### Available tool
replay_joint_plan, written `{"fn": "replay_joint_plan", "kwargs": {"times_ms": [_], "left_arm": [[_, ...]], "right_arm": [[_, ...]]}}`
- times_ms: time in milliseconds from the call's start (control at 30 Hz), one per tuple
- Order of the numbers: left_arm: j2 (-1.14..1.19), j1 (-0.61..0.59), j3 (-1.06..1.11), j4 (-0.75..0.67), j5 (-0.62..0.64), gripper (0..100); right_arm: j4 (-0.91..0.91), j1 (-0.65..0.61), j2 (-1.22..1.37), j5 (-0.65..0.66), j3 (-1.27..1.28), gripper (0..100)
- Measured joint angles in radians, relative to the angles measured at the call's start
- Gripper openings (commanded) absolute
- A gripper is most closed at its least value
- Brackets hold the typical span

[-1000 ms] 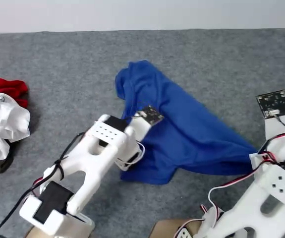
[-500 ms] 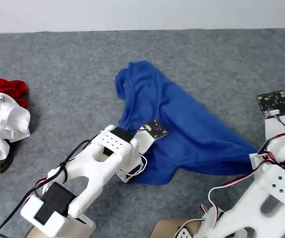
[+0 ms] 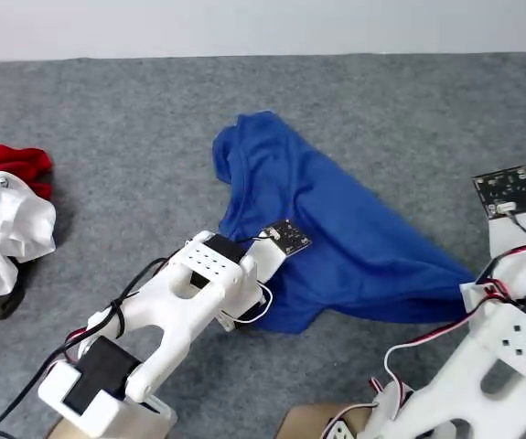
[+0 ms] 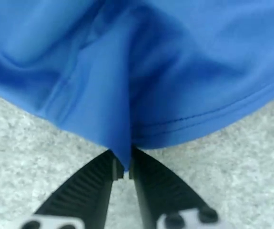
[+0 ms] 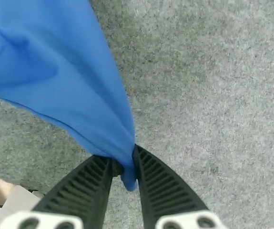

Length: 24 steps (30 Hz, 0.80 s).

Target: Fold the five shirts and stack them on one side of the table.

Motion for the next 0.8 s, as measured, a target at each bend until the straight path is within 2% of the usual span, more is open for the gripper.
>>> {"fn": "replay_joint_plan", "kwargs": {"times_ms": [200,433,600,800], "left_arm": [[-0.003,0.000,0.000,0.005,0.000,0],[-0.218,-0.014,-0.175,0.215,-0.003,0],[-0.439,-0.163,-0.376,0.305,-0.003,0],[-0.609,-0.388,-0.646,0.315,-0.003,0]], "right_arm": [[0.000,0.000,-0.003,0.000,0.000,0.9],[0.015,-0.029,-0.100,-0.015,-0.146,0.9],[0.015,-0.032,-0.133,-0.015,-0.287,0.9],[-0.048,-0.032,-0.135,-0.015,-0.434,0.9]]}}
